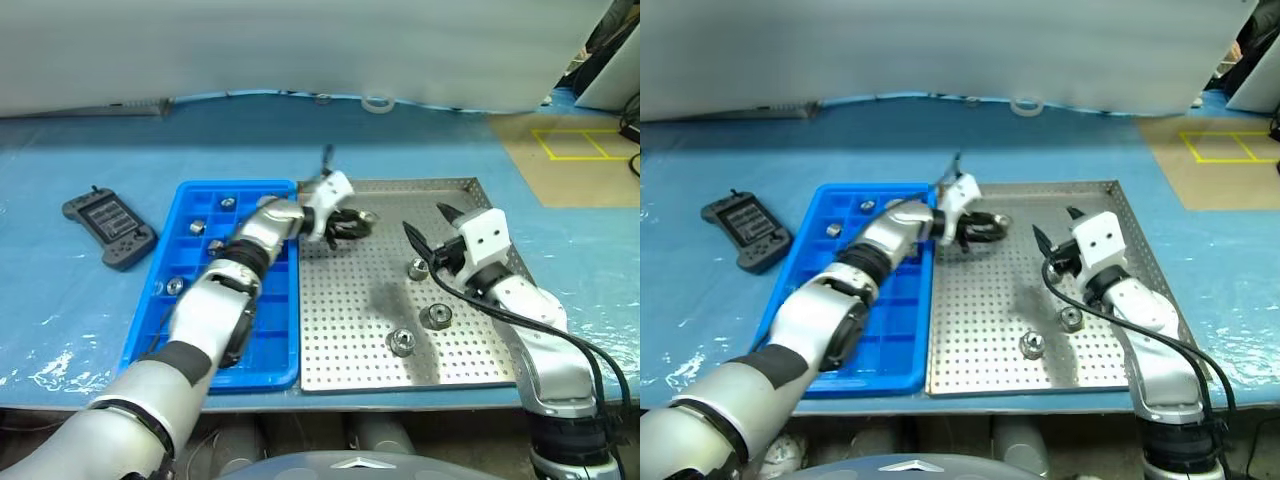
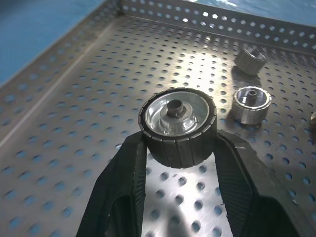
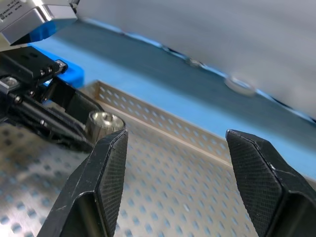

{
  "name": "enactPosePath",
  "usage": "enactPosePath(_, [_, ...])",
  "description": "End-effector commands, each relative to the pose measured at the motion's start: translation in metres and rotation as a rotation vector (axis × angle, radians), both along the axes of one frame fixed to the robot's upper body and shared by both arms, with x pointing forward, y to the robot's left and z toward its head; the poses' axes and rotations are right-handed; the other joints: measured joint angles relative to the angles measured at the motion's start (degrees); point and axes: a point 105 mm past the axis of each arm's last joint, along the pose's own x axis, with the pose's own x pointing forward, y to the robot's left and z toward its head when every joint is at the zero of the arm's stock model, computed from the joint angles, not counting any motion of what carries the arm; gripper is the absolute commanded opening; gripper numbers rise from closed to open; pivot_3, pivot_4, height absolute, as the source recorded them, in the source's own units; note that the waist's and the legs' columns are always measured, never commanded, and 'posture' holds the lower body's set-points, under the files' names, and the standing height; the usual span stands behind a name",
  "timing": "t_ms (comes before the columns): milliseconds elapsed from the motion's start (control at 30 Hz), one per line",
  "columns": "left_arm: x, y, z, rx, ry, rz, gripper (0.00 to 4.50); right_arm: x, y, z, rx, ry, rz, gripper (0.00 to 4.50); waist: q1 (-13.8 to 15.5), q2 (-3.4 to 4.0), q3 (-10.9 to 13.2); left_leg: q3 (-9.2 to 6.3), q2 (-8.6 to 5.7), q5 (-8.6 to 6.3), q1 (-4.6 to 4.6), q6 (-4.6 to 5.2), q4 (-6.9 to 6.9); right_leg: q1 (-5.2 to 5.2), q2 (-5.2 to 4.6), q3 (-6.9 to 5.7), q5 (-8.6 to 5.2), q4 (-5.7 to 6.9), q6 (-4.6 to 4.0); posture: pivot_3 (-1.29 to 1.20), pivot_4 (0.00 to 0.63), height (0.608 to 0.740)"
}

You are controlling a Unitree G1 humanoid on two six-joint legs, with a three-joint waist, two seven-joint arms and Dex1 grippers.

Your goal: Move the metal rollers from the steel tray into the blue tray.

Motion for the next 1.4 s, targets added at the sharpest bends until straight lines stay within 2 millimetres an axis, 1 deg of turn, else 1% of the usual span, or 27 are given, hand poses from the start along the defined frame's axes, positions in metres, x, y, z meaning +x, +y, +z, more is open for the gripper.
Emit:
enactPosePath(33, [-0.002,0.039,0.03,-0.083,-0.063,0.08,1.63,0.003,0.031,0.007,-0.003,-0.005,0.213,3.31,1.07,0.02,0.01,0.0,0.04,0.01,0.01,-0.02,-0.01,-0.01,0.03,-0.01,-0.02,0.03,-0.04,-0.09,0.15,0.74])
enactPosePath(67, [-0.007,0.047,0.033,-0.083,-0.07,0.085,1.63,0.005,0.04,0.005,-0.018,0.004,0.273,3.31,1.65,0.01,0.02,0.0,0.08,0.02,0.0,-0.03,-0.03,0.0,0.03,-0.06,-0.08,0.04,-0.15,-0.08,0.15,0.74])
enactPosePath(100, [-0.018,0.058,0.039,-0.1,-0.068,0.088,1.63,0.009,0.047,0.004,-0.021,0.01,0.313,3.31,2.45,0.0,0.03,0.0,0.08,0.02,-0.02,-0.03,-0.04,0.0,0.03,-0.1,-0.15,0.06,-0.29,-0.02,0.15,0.74])
enactPosePath(200, [-0.055,0.083,0.049,-0.109,-0.074,0.09,1.63,0.02,0.064,0.002,-0.038,0.016,0.405,3.31,4.75,-0.03,0.06,-0.01,0.06,-0.02,-0.16,0.04,-0.05,-0.06,0.02,-0.2,-0.27,0.19,-0.56,0.09,0.15,0.74])
enactPosePath(233, [-0.064,0.087,0.051,-0.102,-0.079,0.092,1.63,0.022,0.068,0.001,-0.047,0.016,0.426,3.31,5.78,-0.04,0.07,-0.02,0.04,0.0,-0.22,0.01,-0.06,-0.08,0.01,-0.25,-0.27,0.21,-0.61,0.11,0.15,0.74])
enactPosePath(300, [-0.087,0.105,0.05,-0.09,-0.086,0.133,1.63,0.026,0.081,-0.004,-0.06,0.03,0.498,3.31,7.55,-0.06,0.07,-0.15,-0.06,0.06,-0.37,-0.09,-0.05,-0.15,-0.01,-0.35,-0.45,0.27,-0.91,0.21,0.15,0.74])
enactPosePath(367, [-0.101,0.117,0.049,-0.082,-0.082,0.184,1.63,0.027,0.089,-0.009,-0.08,0.044,0.554,3.31,8.61,-0.08,0.07,-0.31,-0.18,0.05,-0.45,-0.08,-0.02,-0.13,-0.03,-0.39,-0.55,0.32,-1.08,0.21,0.15,0.74])
enactPosePath(400, [-0.105,0.122,0.048,-0.092,-0.08,0.209,1.63,0.026,0.093,-0.011,-0.098,0.048,0.577,3.31,9.27,-0.08,0.08,-0.33,-0.22,0.04,-0.46,-0.07,-0.01,-0.1,-0.05,-0.39,-0.57,0.31,-1.12,0.26,0.15,0.74])
enactPosePath(433, [-0.112,0.131,0.044,-0.075,-0.089,0.248,1.63,0.026,0.097,-0.012,-0.101,0.054,0.615,3.31,10.12,-0.1,0.11,-0.47,-0.28,0.04,-0.48,-0.07,-0.01,-0.05,-0.05,-0.42,-0.65,0.29,-1.25,0.26,0.15,0.74])
enactPosePath(500, [-0.129,0.149,0.032,-0.048,-0.075,0.316,1.63,0.028,0.106,-0.013,-0.125,0.051,0.679,3.31,10.53,-0.2,0.16,-0.57,-0.34,0.04,-0.46,-0.07,0.02,0.01,-0.07,-0.42,-0.71,0.31,-1.35,0.35,0.15,0.74])
enactPosePath(533, [-0.138,0.159,0.022,-0.026,-0.052,0.366,1.63,0.03,0.112,-0.012,-0.145,0.043,0.707,3.31,10.63,-0.22,0.19,-0.59,-0.34,0.02,-0.45,-0.06,0.02,0.04,-0.09,-0.44,-0.71,0.22,-1.35,0.35,0.15,0.74])
enactPosePath(567, [-0.145,0.168,0.011,-0.011,-0.025,0.409,1.63,0.031,0.117,-0.01,-0.141,0.037,0.733,3.31,10.66,-0.26,0.22,-0.6,-0.34,0.02,-0.44,-0.06,0.0,0.04,-0.09,-0.45,-0.72,0.15,-1.35,0.4,0.15,0.74])
enactPosePath(600, [-0.15,0.174,0.003,0.0,-0.009,0.44,1.63,0.032,0.122,-0.008,-0.136,0.033,0.755,3.31,10.82,-0.25,0.28,-0.6,-0.31,0.01,-0.43,-0.06,0.0,0.03,-0.09,-0.46,-0.72,0.15,-1.34,0.43,0.15,0.74])
enactPosePath(667, [-0.159,0.178,-0.01,0.01,0.024,0.463,1.63,0.03,0.13,-0.006,-0.133,0.024,0.8,3.31,11.87,-0.3,0.46,-0.67,-0.25,0.03,-0.32,-0.13,-0.15,0.04,-0.05,-0.49,-0.72,0.18,-1.32,0.44,0.15,0.74])
enactPosePath(767, [-0.173,0.178,-0.024,0.035,0.062,0.474,1.63,0.026,0.137,-0.005,-0.124,0.017,0.842,3.31,13.98,-0.52,0.61,-0.7,0.03,0.09,0.12,-0.61,-0.39,0.26,0.12,-0.53,-0.74,0.26,-1.29,0.47,0.15,0.74])
enactPosePath(867, [-0.182,0.176,-0.031,0.046,0.079,0.473,1.63,0.022,0.139,-0.007,-0.12,0.017,0.861,3.31,15.97,-0.46,0.67,-0.65,0.04,0.2,0.35,-0.81,-0.65,0.32,0.15,-0.47,-0.74,0.25,-1.28,0.48,0.15,0.74])
enactPosePath(1000, [-0.184,0.177,-0.036,0.052,0.096,0.472,1.63,0.018,0.139,-0.008,-0.111,0.019,0.849,3.31,17.37,-0.45,0.68,-0.64,0.18,0.31,0.45,-1.0,-0.83,0.28,0.42,-0.37,-0.75,0.26,-1.23,0.46,0.15,0.74])
enactPosePath(1100, [-0.177,0.181,-0.037,0.048,0.087,0.5,1.63,0.017,0.137,-0.006,-0.111,0.014,0.832,3.31,17.55,-0.45,0.67,-0.65,0.43,0.42,0.46,-1.2,-0.87,0.23,0.77,-0.3,-0.7,0.26,-1.15,0.43,0.15,0.74])
enactPosePath(1200, [-0.168,0.184,-0.037,0.037,0.057,0.532,1.63,0.017,0.133,-0.005,-0.119,0.012,0.809,3.31,17.63,-0.46,0.67,-0.65,0.66,0.61,0.5,-1.57,-1.02,0.14,0.98,-0.29,-0.48,0.25,-0.6,0.41,0.15,0.74])
enactPosePath(1300, [-0.165,0.185,-0.037,0.0,0.064,0.516,1.63,0.017,0.13,-0.005,-0.119,0.016,0.786,3.31,17.49,-0.47,0.67,-0.65,0.95,0.76,0.74,-1.85,-1.17,0.18,1.19,-0.28,-0.39,0.33,-0.39,0.39,0.15,0.74])
enactPosePath(1367, [-0.164,0.187,-0.04,-0.004,0.073,0.515,2.38,0.017,0.128,-0.006,-0.117,0.021,0.772,3.31,17.38,-0.48,0.66,-0.63,0.96,0.89,1.04,-2.06,-1.46,0.26,1.22,-0.21,-0.44,0.43,-0.3,0.37,0.15,0.74])
enactPosePath(1400, [-0.164,0.188,-0.041,0.006,0.075,0.511,2.65,0.017,0.127,-0.007,-0.118,0.022,0.766,3.31,17.27,-0.48,0.66,-0.63,0.96,0.93,1.08,-2.14,-1.55,0.24,1.23,-0.21,-0.49,0.45,-0.23,0.36,0.15,0.74])
